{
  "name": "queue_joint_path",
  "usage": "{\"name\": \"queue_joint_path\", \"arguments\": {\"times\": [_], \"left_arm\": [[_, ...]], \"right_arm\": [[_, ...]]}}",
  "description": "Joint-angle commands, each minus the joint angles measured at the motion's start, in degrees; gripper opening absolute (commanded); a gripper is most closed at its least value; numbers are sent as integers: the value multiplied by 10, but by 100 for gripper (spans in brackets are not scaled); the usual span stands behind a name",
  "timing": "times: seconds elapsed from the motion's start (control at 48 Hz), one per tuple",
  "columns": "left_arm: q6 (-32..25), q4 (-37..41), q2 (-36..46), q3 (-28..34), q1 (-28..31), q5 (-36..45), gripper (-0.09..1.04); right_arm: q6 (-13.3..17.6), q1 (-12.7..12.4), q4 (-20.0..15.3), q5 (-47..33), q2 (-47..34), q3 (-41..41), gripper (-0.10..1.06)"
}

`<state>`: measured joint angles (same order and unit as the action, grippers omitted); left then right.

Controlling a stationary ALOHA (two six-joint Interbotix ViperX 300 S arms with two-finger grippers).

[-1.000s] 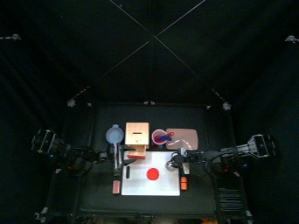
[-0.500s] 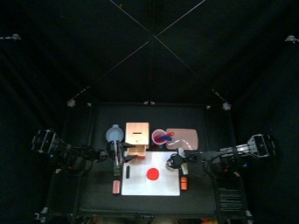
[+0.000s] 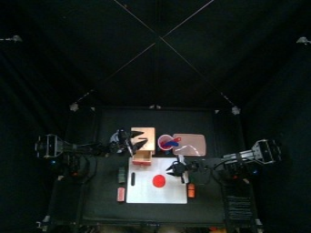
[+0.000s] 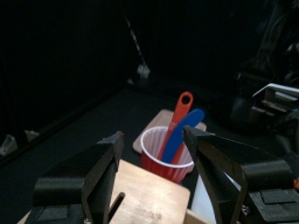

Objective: Get the cutter from the drawer then cut the dough then place the extra dough in the bowl
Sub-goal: Shut the drawer

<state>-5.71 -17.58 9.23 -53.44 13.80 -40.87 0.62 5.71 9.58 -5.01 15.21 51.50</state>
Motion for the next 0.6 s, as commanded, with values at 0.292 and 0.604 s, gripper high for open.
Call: {"name": "queue_joint_path", "arguments": {"times": [0.292, 0.604], "left_arm": [[0, 108, -23, 128, 101, 279, 63], [-1, 192, -58, 201, 178, 431, 61]], "right_arm": [[-9, 13, 4, -8, -91, -68, 19], [-2, 31, 18, -4, -185, -151, 17]]}}
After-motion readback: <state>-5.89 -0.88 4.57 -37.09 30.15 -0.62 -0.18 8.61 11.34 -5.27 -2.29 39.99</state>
